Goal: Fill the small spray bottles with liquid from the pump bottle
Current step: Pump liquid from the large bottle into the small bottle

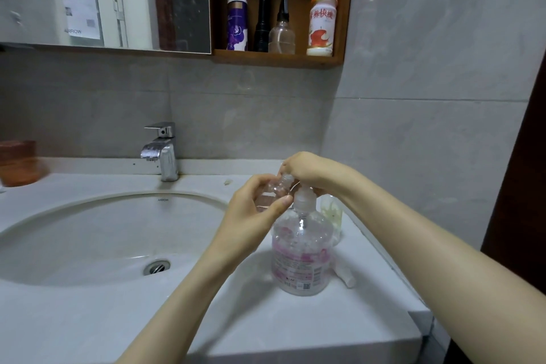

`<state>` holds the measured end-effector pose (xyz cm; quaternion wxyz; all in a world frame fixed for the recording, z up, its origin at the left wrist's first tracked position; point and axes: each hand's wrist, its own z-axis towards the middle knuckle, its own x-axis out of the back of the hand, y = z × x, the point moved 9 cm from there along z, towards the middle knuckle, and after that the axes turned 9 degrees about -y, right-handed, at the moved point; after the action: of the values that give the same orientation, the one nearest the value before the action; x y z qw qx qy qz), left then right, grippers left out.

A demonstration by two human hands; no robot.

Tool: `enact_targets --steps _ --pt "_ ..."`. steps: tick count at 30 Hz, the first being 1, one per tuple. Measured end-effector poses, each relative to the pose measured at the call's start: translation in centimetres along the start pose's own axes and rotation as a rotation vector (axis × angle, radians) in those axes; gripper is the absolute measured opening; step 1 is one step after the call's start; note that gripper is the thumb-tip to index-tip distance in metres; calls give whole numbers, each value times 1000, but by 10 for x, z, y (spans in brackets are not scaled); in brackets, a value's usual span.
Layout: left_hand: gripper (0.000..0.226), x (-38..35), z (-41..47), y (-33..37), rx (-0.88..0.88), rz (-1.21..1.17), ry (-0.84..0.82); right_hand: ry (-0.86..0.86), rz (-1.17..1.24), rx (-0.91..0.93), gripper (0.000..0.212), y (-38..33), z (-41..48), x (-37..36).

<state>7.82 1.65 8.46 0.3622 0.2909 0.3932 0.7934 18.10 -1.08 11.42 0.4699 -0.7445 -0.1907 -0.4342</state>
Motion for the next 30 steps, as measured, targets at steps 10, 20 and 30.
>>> enact_targets --steps 10,20,30 --pt "26 2 1 1 29 -6 -23 -30 100 36 19 -3 -6 -2" --pt "30 9 7 8 12 127 -53 -30 -7 -28 16 -4 -7 1" --pt "36 13 17 32 -67 497 -84 -52 342 -2 33 4 -10 -4"
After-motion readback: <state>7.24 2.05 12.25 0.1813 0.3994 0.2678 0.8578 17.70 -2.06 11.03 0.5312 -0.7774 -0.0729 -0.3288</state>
